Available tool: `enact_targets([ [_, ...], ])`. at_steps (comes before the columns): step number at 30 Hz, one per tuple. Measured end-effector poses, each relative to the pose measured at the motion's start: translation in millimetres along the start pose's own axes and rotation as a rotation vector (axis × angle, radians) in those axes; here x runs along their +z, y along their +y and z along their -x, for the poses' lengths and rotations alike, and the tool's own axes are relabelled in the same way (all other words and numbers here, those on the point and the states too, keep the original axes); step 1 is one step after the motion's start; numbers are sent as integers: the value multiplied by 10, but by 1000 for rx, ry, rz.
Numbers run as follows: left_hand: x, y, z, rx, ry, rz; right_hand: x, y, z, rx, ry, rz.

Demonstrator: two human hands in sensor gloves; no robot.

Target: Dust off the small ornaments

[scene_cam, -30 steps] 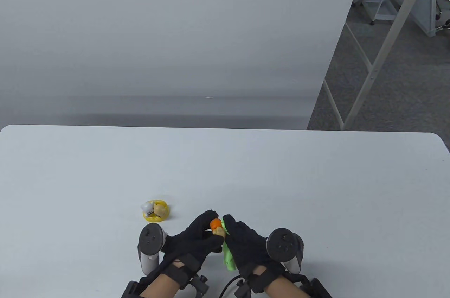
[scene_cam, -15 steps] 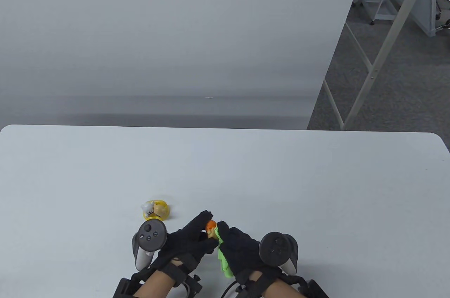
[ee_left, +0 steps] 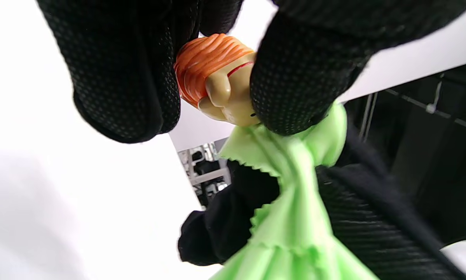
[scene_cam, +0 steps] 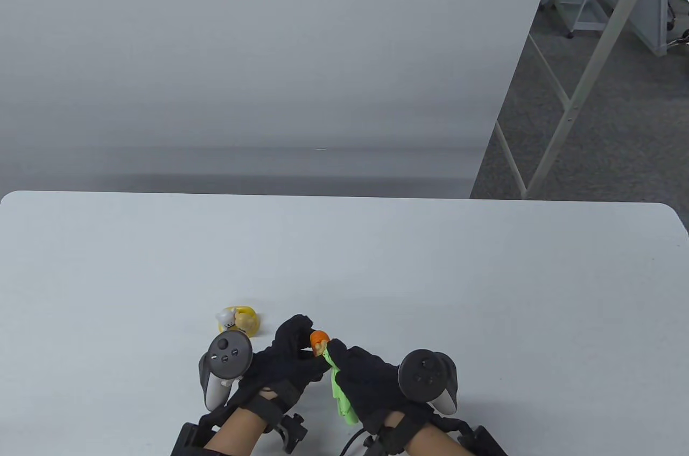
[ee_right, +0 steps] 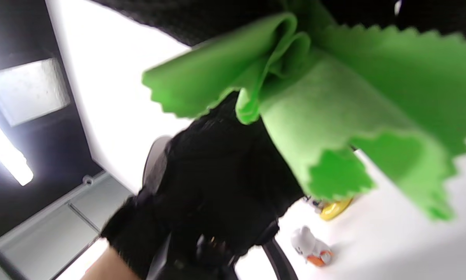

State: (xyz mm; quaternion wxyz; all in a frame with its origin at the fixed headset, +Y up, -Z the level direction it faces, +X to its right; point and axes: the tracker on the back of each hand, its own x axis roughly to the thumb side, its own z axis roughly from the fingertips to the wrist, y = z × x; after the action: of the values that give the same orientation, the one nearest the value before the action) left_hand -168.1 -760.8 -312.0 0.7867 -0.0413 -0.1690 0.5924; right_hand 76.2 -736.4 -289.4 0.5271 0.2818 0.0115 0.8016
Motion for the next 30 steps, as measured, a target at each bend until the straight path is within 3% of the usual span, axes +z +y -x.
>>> enact_targets([
  [4, 3, -32, -66, 71, -131, 71, 18, -88, 83, -17, 44, 64],
  [10, 3, -188, -119, 173, -200, 152, 17, -121, 114, -49, 64, 88],
  [16, 8, -153, -156, 149, -226, 35, 29, -135, 24, -21, 16, 92],
  [23, 73, -60, -73, 54, -134, -169, 43, 0, -107, 60, -60, 43],
  [26, 44, -61, -41, 88, -145, -118, 25, -16, -85, 60, -38, 55],
  [30, 0, -173, -64, 229, -221, 104, -16, -135, 23, 31, 48, 88],
])
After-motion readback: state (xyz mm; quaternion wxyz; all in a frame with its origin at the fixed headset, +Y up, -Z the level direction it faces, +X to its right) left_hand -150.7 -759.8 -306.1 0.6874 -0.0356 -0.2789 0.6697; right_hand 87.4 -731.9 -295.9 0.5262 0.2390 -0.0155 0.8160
